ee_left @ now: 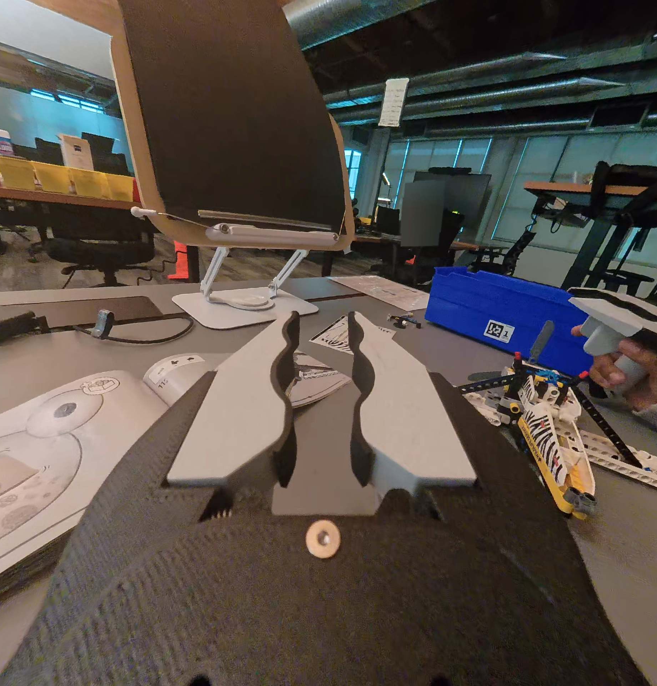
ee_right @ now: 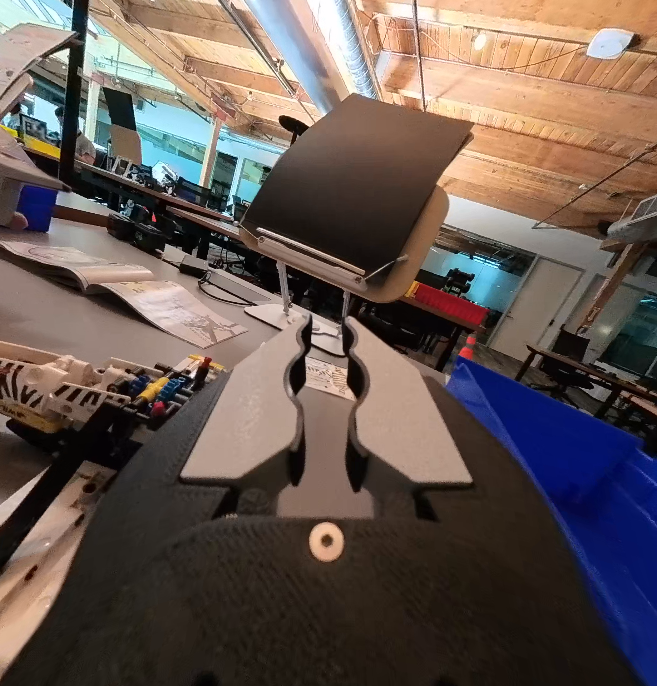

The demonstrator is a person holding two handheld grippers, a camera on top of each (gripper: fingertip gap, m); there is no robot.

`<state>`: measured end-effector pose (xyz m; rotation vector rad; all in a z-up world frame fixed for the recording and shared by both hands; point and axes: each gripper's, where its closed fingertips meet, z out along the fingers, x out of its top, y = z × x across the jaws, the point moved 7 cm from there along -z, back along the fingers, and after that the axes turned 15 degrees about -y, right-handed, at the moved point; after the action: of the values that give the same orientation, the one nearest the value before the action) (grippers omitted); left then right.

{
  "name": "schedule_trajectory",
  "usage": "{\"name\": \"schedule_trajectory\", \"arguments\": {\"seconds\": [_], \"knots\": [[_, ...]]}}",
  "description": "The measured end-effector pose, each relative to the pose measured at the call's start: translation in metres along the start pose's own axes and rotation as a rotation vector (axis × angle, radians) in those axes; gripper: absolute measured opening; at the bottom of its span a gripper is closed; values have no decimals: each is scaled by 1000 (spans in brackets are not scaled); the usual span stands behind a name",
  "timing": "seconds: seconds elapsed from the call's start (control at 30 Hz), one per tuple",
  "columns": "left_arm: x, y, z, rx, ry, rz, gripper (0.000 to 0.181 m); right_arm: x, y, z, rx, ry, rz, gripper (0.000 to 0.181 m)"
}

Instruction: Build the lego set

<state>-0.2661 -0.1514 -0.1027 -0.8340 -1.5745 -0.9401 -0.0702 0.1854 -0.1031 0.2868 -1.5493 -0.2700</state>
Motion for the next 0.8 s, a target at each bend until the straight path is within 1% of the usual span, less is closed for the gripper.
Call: {"name": "schedule_trajectory", "arguments": {"seconds": [0.2, 0.33, 0.47, 0.6, 0.8], "knots": [[-9, 11, 7, 21, -97, 111, 22, 1, 3, -3, -5, 16, 38, 14], [-14, 15, 11, -44, -167, 86, 20, -1, 6, -3, -20, 8, 60, 13], [-14, 10, 10, -48, -161, 44, 21, -2, 5, -2, -25, -3, 53, 11], [-13, 7, 8, -46, -142, 13, 23, 0, 5, -4, -56, 5, 23, 4], [-16, 11, 12, -42, -161, 47, 24, -2, 5, -2, -51, -11, 25, 4]]}}
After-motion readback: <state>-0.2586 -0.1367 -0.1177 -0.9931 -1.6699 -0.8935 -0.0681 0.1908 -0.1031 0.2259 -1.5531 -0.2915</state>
